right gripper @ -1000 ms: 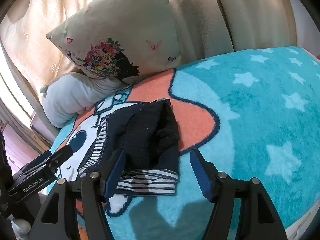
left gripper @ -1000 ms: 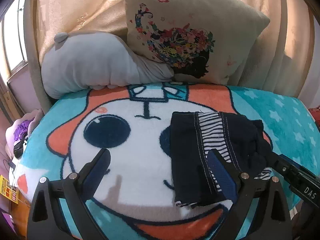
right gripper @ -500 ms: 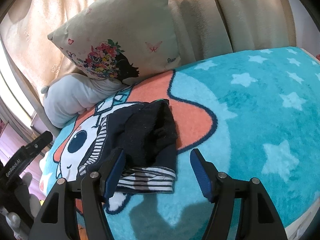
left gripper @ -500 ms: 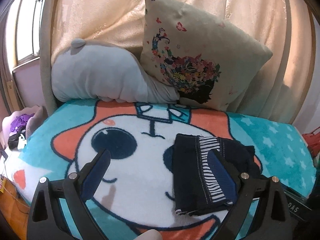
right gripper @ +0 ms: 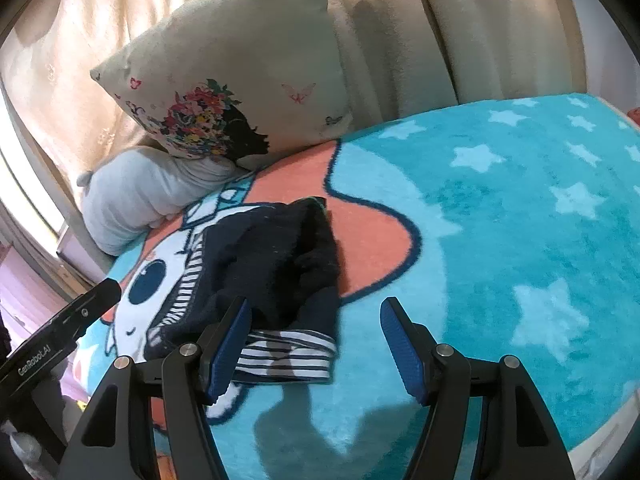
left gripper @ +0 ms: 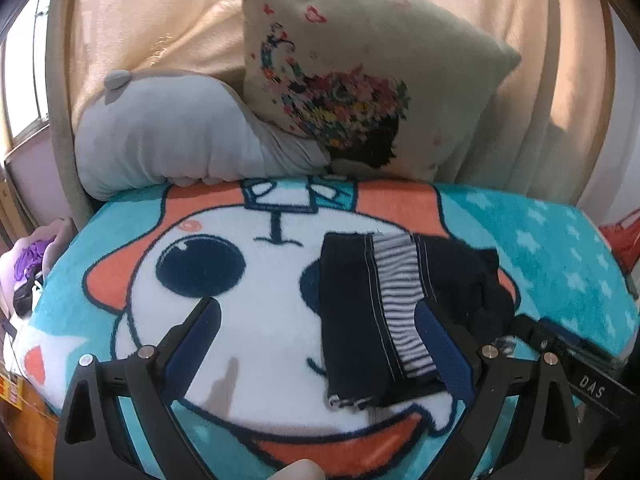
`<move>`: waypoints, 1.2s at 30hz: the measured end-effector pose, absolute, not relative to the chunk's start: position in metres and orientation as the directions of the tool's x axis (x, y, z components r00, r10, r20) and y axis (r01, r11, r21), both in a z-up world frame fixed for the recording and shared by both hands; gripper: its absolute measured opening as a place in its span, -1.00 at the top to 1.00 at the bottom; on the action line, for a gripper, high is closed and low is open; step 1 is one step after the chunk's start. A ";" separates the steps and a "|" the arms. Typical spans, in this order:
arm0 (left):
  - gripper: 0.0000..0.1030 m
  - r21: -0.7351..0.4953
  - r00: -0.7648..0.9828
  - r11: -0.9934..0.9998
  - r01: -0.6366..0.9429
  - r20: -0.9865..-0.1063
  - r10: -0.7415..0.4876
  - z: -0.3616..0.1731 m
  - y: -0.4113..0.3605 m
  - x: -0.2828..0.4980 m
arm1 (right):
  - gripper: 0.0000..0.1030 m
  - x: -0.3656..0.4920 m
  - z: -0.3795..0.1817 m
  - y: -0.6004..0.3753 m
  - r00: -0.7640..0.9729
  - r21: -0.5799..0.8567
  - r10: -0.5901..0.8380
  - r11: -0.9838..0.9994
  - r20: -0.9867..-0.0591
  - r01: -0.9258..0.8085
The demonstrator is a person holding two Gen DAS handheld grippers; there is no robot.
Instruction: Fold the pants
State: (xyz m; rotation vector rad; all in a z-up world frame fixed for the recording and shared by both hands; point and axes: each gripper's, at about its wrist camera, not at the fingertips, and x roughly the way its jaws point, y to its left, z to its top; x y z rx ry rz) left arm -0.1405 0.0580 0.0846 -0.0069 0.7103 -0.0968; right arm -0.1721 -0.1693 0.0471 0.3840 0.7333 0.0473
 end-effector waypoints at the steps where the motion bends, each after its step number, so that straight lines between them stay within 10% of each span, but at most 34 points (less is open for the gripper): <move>1: -0.88 -0.033 0.749 0.995 0.089 -0.656 -0.089 0.083 0.056 -0.142 | -0.38 -0.174 0.049 -0.168 0.745 0.324 0.141 0.940 -0.652 0.106; 27: -0.88 -0.060 0.605 0.980 0.192 -0.778 -0.167 0.048 0.029 -0.195 | -0.40 -0.231 0.028 -0.145 0.656 0.175 0.042 0.975 -0.754 0.138; 36: -0.88 -0.253 0.614 0.964 0.078 -0.750 -0.247 0.058 0.089 -0.161 | -0.57 -0.199 0.040 -0.197 0.698 0.573 0.382 0.818 -0.605 0.049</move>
